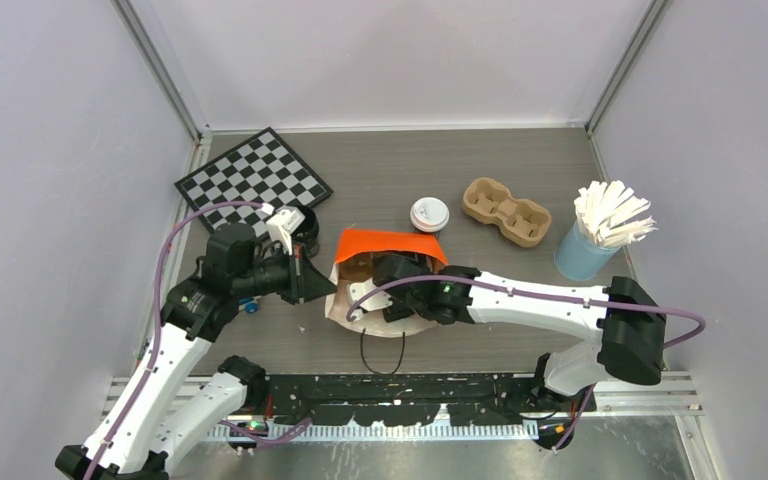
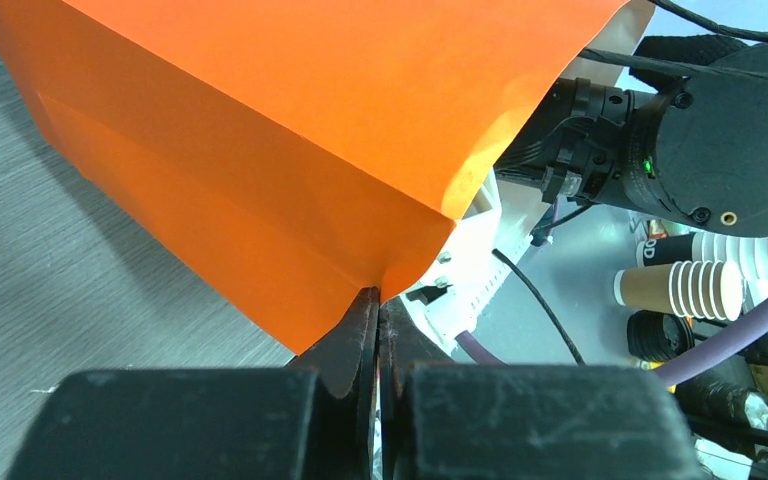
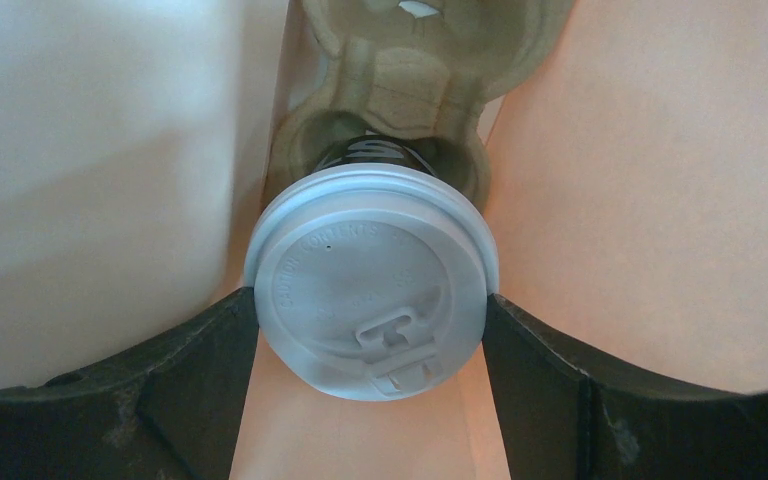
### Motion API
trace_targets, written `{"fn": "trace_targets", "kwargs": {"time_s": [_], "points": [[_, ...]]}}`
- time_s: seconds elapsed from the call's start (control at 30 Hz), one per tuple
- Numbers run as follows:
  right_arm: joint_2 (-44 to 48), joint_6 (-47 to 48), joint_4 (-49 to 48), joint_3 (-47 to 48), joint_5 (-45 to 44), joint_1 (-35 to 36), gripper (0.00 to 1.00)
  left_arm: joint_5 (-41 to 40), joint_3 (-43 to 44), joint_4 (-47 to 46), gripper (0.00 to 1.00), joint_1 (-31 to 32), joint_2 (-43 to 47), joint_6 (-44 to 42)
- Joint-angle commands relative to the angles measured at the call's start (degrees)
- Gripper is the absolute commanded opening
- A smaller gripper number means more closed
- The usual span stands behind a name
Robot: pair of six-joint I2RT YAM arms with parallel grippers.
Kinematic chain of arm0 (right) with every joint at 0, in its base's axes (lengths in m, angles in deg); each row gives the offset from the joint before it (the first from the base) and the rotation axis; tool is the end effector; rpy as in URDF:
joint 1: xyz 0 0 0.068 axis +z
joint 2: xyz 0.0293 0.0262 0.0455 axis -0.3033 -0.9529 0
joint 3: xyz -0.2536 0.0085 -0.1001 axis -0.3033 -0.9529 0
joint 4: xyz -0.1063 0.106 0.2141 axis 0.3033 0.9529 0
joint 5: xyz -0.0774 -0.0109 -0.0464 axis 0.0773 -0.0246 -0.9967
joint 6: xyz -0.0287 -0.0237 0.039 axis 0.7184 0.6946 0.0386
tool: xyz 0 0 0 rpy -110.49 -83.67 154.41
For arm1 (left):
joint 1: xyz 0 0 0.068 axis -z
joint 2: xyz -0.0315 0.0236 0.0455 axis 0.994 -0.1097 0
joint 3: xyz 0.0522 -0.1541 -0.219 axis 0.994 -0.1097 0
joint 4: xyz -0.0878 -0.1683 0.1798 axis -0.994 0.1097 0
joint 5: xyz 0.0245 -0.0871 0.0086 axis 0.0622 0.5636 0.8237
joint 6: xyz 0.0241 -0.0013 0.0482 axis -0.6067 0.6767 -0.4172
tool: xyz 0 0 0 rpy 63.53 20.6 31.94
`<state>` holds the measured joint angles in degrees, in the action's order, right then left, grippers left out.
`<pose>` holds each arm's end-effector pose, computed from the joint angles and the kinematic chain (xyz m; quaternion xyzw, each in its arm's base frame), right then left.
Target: Pack the takeout coffee
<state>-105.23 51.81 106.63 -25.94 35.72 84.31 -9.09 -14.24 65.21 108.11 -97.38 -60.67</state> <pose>0.1332 0.2694 0.2502 -0.7496 0.5459 -0.1656 0.3356 0.1217 -0.0768 0.3321 0.1215 0.8380 -0.4303 0.3129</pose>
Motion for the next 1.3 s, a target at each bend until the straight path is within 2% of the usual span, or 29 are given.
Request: {"fn": "trace_targets", "kwargs": {"time_s": [0.0, 1.03, 1.27], "points": [[0.84, -2.07, -5.31, -1.67, -1.46, -0.81, 0.70, 1.48, 0.15, -2.70, 0.00, -0.06, 0.74, 0.99], [0.27, -3.63, -8.88, -4.83, 1.41, -5.32, 0.72, 1.86, 0.28, -3.32, 0.00, -0.06, -0.50, 1.35], [1.51, -3.09, -7.83, -3.00, 1.03, -5.34, 0.84, 1.47, -0.03, -3.43, 0.00, -0.06, -0.45, 1.16]]}}
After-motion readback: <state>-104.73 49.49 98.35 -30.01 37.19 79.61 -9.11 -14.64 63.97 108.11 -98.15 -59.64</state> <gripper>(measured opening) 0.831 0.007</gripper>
